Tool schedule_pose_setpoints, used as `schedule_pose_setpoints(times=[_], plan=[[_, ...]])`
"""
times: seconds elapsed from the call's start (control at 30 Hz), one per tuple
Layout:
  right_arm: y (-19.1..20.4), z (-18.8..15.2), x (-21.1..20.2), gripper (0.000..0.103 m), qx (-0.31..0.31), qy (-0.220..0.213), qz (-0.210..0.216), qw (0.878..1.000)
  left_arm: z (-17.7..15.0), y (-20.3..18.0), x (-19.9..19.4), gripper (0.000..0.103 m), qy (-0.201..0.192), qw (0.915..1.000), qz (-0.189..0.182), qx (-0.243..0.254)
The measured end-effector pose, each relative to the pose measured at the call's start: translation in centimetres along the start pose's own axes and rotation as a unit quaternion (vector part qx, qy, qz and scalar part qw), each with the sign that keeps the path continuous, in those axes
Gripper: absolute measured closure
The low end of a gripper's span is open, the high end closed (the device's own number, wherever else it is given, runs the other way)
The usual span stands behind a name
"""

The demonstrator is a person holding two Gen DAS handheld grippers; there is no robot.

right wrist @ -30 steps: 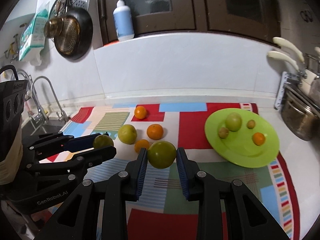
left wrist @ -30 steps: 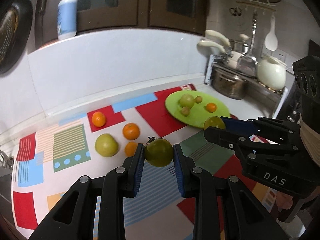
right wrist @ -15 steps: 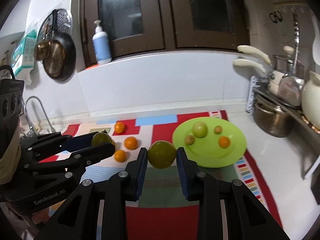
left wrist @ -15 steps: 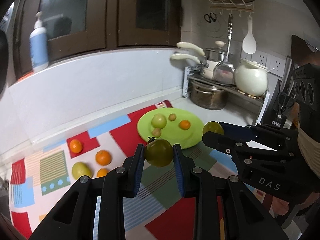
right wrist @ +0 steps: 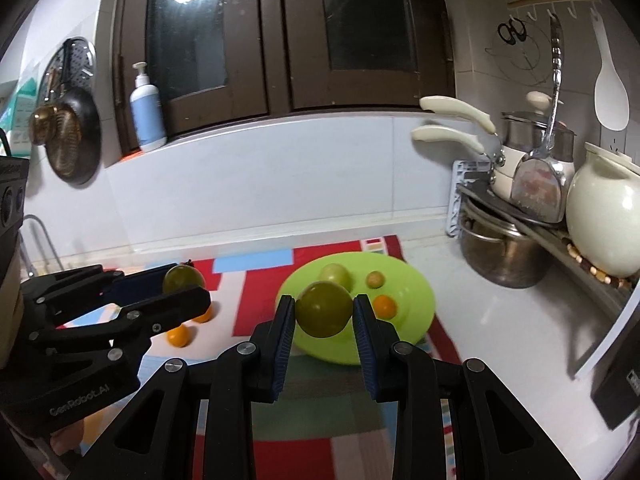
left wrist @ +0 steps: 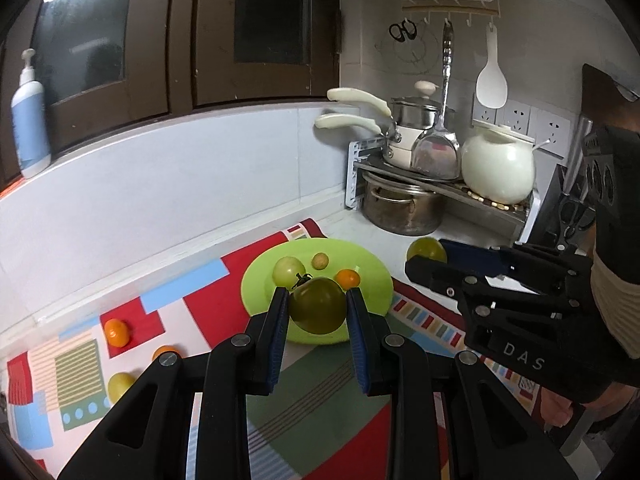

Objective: Organize fruits
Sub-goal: 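Carry the lime and dark green fruit over the lime-green plate with both grippers, then open both grippers to drop the lime and dark green fruit onto the plate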

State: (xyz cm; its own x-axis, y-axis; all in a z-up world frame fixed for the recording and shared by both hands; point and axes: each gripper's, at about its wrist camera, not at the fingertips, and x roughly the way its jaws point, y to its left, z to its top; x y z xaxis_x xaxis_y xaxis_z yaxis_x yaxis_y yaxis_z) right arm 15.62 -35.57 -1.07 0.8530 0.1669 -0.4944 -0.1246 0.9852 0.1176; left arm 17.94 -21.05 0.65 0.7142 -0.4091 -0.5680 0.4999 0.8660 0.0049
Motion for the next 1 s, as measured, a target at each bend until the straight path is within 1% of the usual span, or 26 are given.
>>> schedule_pose_setpoints(times=[0.2,0.4,0.67,1.0], plan=[[-1.6,1.2,2.3,0.072,0.001,-0.001,-0.006,1.0,0.9,0.5,3.4,0.074,0.019,0.9998,-0.002,-0.006],[-2.9,1.5,5.3,0.072,0.01,0.004,-0.004,1.0,1.6,0.9,6.9,0.074,0.036,0.9993,-0.004,-0.011],[-5.1,1.6,9.6,0.072,0.017,0.025,-0.011,0.999,1.9,0.7,11.4,0.074,0.056,0.9984,-0.01,-0.002],[-7.8,0.9,14.6,0.072,0.03,0.06,-0.02,0.998,0.9,0.6,16.9,0.074,0.094,0.9953,-0.021,0.002]])
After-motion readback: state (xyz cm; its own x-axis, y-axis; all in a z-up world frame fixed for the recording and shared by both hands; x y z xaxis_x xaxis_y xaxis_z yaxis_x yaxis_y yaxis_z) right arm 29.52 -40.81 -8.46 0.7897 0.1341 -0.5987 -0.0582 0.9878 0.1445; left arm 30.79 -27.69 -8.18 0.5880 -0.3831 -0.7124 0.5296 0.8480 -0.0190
